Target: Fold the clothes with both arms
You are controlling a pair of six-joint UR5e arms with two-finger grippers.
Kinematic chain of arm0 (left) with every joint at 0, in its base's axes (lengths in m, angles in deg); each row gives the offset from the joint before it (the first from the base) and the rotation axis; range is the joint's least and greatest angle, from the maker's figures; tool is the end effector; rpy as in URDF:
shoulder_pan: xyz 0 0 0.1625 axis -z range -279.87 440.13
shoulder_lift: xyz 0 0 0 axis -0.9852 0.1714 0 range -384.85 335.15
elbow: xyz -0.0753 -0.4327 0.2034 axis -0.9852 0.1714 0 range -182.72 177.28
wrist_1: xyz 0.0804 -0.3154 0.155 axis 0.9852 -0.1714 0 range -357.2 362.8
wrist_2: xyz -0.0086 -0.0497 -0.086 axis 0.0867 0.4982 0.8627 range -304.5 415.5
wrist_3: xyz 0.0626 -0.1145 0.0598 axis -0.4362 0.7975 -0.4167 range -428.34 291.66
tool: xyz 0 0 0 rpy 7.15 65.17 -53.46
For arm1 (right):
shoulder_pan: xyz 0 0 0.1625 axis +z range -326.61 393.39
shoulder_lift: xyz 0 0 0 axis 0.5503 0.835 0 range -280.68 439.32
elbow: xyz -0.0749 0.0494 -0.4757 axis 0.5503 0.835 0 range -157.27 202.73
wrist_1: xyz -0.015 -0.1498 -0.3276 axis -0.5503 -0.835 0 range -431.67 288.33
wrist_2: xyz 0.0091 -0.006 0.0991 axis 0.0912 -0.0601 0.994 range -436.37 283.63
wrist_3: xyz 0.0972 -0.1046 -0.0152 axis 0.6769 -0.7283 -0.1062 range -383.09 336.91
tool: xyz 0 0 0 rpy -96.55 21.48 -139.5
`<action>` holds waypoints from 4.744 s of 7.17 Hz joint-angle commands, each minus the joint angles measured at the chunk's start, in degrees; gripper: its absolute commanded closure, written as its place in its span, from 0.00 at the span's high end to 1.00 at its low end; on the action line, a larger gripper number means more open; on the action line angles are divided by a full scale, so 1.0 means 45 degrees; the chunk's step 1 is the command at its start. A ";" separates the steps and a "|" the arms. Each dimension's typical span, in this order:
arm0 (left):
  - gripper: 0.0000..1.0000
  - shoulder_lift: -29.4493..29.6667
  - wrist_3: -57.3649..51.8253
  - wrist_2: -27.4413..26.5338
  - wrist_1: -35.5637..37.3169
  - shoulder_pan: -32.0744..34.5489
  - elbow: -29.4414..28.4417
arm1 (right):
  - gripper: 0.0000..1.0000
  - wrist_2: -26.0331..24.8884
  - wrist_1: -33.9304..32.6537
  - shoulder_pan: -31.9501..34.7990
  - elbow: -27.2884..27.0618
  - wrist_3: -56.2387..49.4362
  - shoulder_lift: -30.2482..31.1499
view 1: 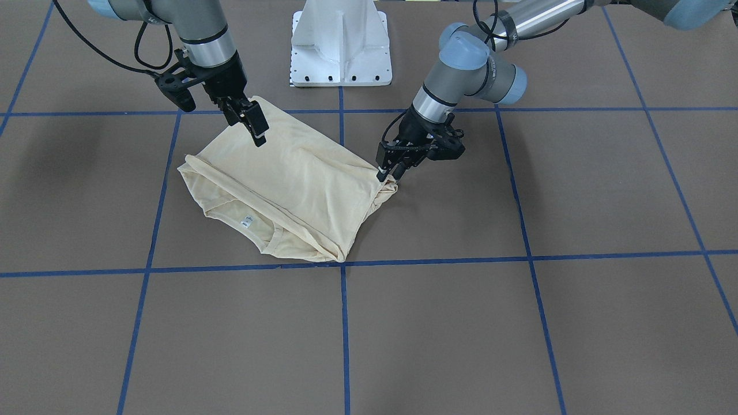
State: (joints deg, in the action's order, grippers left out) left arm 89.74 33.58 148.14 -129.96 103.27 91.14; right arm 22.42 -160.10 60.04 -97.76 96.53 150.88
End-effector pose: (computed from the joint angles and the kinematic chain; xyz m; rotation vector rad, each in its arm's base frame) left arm 0.5606 -0.3773 0.3948 0.0828 1.2562 -0.5015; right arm -0.4382 -0.3445 0.3825 -0.1715 -0.9048 0.8471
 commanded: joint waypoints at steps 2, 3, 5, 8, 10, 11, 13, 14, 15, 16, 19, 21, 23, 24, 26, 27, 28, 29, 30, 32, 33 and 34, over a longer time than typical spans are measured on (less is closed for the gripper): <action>0.00 0.0083 0.0027 -0.0001 0.0148 0.0014 0.0000 | 1.00 0.0019 0.0001 -0.0005 0.0019 0.0019 -0.0004; 0.00 0.0063 0.0007 -0.0001 0.0148 0.0014 0.0020 | 1.00 0.0000 0.0001 -0.0005 0.0019 0.0000 0.0016; 0.00 0.0004 -0.1039 -0.0001 0.0168 0.0906 -0.0135 | 1.00 -0.0039 0.0001 -0.0005 0.0136 0.0000 0.0016; 0.00 0.1910 -0.3523 -0.0001 -0.0047 0.2841 -0.2937 | 1.00 -0.0117 0.0001 -0.0024 0.0215 -0.0020 -0.0004; 0.00 0.3415 -0.5764 -0.0001 -0.1577 0.3780 -0.5416 | 1.00 -0.0214 0.0001 -0.0024 0.0583 -0.0059 -0.0236; 0.32 0.4428 -0.5929 -0.0097 -0.2344 0.3899 -0.6957 | 1.00 -0.0234 0.0001 -0.0044 0.0972 -0.0039 -0.0683; 0.38 0.5177 -0.6106 -0.0079 -0.2371 0.4134 -0.7614 | 1.00 -0.0254 0.0021 -0.0083 0.1308 -0.0020 -0.1019; 0.43 0.5142 -0.6126 -0.0079 -0.2352 0.4174 -0.7597 | 1.00 -0.0389 0.0021 -0.0102 0.1502 -0.0039 -0.1251; 0.43 0.5122 -0.6164 0.0037 -0.2274 0.4290 -0.7443 | 1.00 -0.1280 0.0001 -0.0586 0.1678 -0.0020 -0.1428; 0.43 0.4754 -0.6184 0.0096 -0.2216 0.4446 -0.6784 | 1.00 -0.1734 0.0001 -0.0861 0.1679 0.0116 -0.1526; 0.43 0.2565 -0.6145 0.1503 -0.2176 0.4584 -0.4084 | 1.00 -0.2283 -0.0037 -0.1604 0.1659 0.1711 -0.1273; 0.43 0.2505 -0.6106 0.1484 -0.2176 0.4545 -0.4101 | 0.99 -0.3042 0.0001 -0.2833 0.1874 0.3199 -0.0901; 0.43 0.2505 -0.6067 0.1464 -0.2157 0.4545 -0.4101 | 0.98 -0.3066 0.0001 -0.3129 0.2282 0.3223 -0.0823; 0.43 0.2524 -0.6048 0.1445 -0.2176 0.4545 -0.4101 | 0.96 -0.3086 0.0021 -0.3091 0.2401 0.3106 -0.0824; 0.43 0.2524 -0.6028 0.1445 -0.2176 0.4545 -0.4082 | 0.91 -0.3086 0.0021 -0.2876 0.2773 0.2852 -0.1096; 0.43 0.2505 -0.6047 0.1445 -0.2176 0.4545 -0.4101 | 0.89 -0.3086 0.0021 -0.2856 0.2792 0.2851 -0.1291; 0.43 0.2505 -0.6048 0.1425 -0.2176 0.4545 -0.4101 | 0.88 -0.3086 0.0021 -0.2856 0.2793 0.2851 -0.1312; 0.43 0.2505 -0.6048 0.1425 -0.2176 0.4545 -0.4101 | 0.88 -0.3086 0.0021 -0.2856 0.2870 0.2793 -0.1312; 0.43 0.2505 -0.6028 0.1425 -0.2176 0.4545 -0.4101 | 0.88 -0.3086 0.0021 -0.2876 0.3006 0.2715 -0.1332; 0.43 0.2505 -0.6047 0.1425 -0.2176 0.4545 -0.4101 | 0.88 -0.3105 0.0021 -0.2856 0.3085 0.2250 -0.1429; 0.43 0.2505 -0.6028 0.1425 -0.2176 0.4545 -0.4101 | 0.89 -0.3144 0.0021 -0.2876 0.3105 0.2227 -0.1429; 0.43 0.2485 -0.6028 0.1425 -0.2176 0.4545 -0.4101 | 0.88 -0.3164 0.0021 -0.2876 0.3182 0.2226 -0.1429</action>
State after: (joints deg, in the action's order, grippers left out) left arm 100.98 6.43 154.55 -139.76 123.72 72.69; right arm 8.31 -160.00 47.13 -83.78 106.80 144.50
